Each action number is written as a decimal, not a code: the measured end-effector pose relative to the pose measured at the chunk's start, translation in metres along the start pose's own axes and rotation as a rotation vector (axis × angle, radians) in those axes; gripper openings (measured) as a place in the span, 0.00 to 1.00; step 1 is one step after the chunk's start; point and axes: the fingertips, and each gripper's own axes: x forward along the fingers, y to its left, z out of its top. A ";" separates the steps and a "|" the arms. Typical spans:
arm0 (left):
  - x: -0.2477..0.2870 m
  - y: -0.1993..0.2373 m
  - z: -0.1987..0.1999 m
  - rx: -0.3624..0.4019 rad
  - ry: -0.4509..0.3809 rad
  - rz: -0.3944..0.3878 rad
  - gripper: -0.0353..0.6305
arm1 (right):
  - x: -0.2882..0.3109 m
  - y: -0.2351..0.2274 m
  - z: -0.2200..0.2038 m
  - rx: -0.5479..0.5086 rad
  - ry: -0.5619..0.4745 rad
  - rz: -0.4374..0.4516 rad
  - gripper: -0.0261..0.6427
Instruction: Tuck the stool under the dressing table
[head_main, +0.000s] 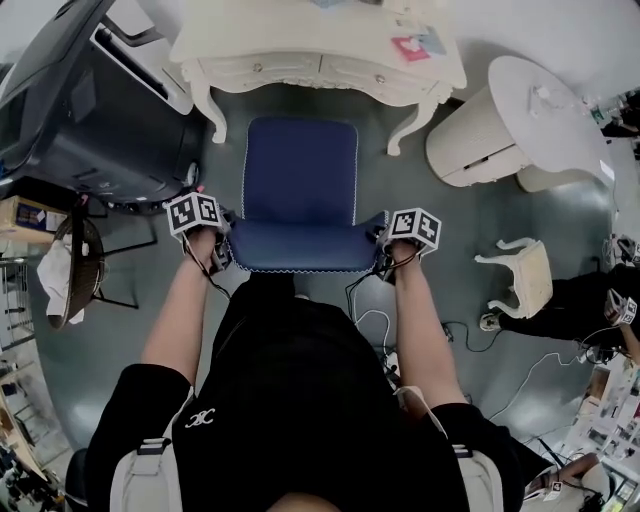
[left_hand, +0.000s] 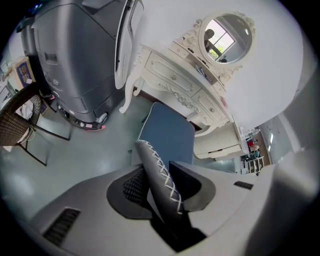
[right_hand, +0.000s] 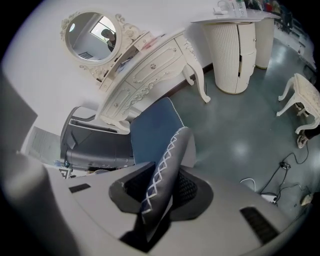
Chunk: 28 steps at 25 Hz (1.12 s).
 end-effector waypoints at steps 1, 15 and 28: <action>0.006 -0.001 0.008 -0.002 0.007 0.000 0.23 | 0.004 0.002 0.009 0.004 0.003 -0.005 0.17; 0.078 -0.035 0.149 -0.012 0.095 -0.023 0.23 | 0.043 0.037 0.147 0.066 0.026 -0.074 0.17; 0.107 -0.070 0.248 0.014 0.085 -0.030 0.23 | 0.064 0.061 0.240 0.090 -0.008 -0.053 0.17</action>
